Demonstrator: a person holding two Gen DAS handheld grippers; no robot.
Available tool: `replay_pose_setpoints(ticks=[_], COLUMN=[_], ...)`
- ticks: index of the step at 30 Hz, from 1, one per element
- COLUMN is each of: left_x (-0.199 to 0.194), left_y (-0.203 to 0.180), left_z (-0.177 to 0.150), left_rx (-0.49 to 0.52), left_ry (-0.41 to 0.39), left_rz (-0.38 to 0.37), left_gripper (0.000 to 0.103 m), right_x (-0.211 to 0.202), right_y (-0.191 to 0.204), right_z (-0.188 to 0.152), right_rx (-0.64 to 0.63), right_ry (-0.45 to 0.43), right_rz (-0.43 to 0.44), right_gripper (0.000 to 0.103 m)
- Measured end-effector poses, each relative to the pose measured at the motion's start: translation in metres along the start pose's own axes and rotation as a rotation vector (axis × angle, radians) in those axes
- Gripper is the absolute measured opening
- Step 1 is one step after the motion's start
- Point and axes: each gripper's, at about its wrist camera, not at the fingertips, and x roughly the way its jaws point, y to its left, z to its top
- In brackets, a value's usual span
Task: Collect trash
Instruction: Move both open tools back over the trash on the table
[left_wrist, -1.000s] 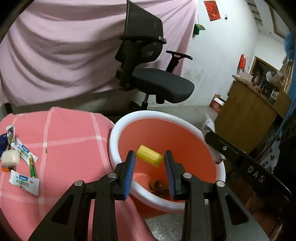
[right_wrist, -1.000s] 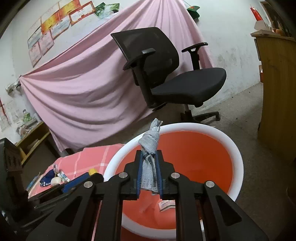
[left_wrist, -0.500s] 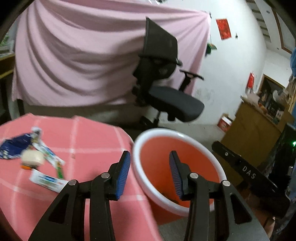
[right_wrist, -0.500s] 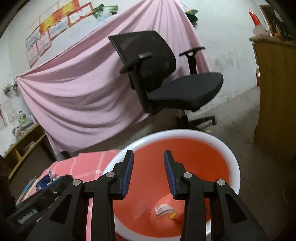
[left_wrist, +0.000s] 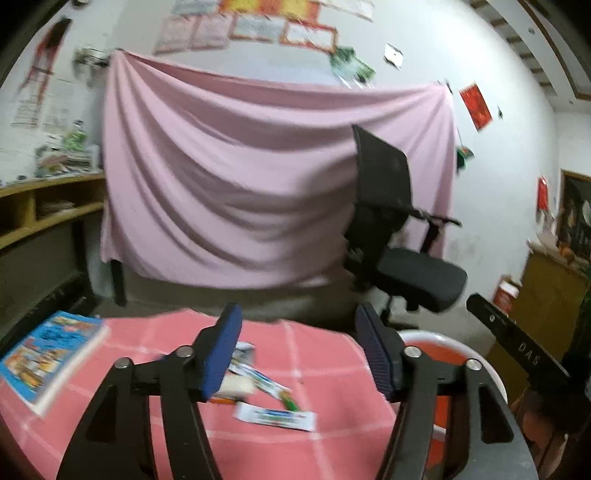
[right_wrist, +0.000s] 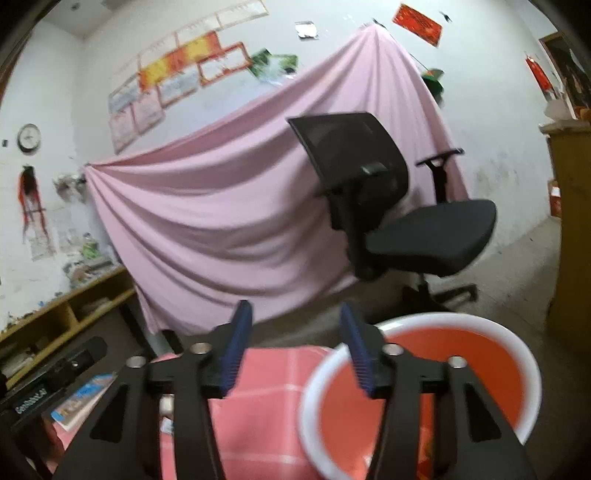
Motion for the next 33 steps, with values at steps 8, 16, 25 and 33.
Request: replay_pose_setpoints(ticks=[8,16,25,33], left_x=[-0.042,-0.075,-0.069,-0.037], left_y=[0.055,0.109,0.129,0.146], left_z=[0.0,-0.017,-0.031,-0.038], left_rx=[-0.043,-0.107,-0.101,-0.06], left_ry=[-0.096,-0.149,-0.159,-0.113], left_rz=[0.125,0.233,0.262,0.293], left_gripper=[0.087,0.1,0.1,0.1], right_x=[0.0,0.006,0.011,0.032], right_y=[0.052,0.093,0.118,0.113], right_z=[-0.005,-0.022,-0.041,-0.051], right_rx=[-0.078,-0.164,-0.296,-0.316], right_ry=[-0.075,-0.095,-0.077,-0.006], right_rz=[0.062,0.092,0.113,0.061], right_gripper=[0.08,0.103,0.103,0.103])
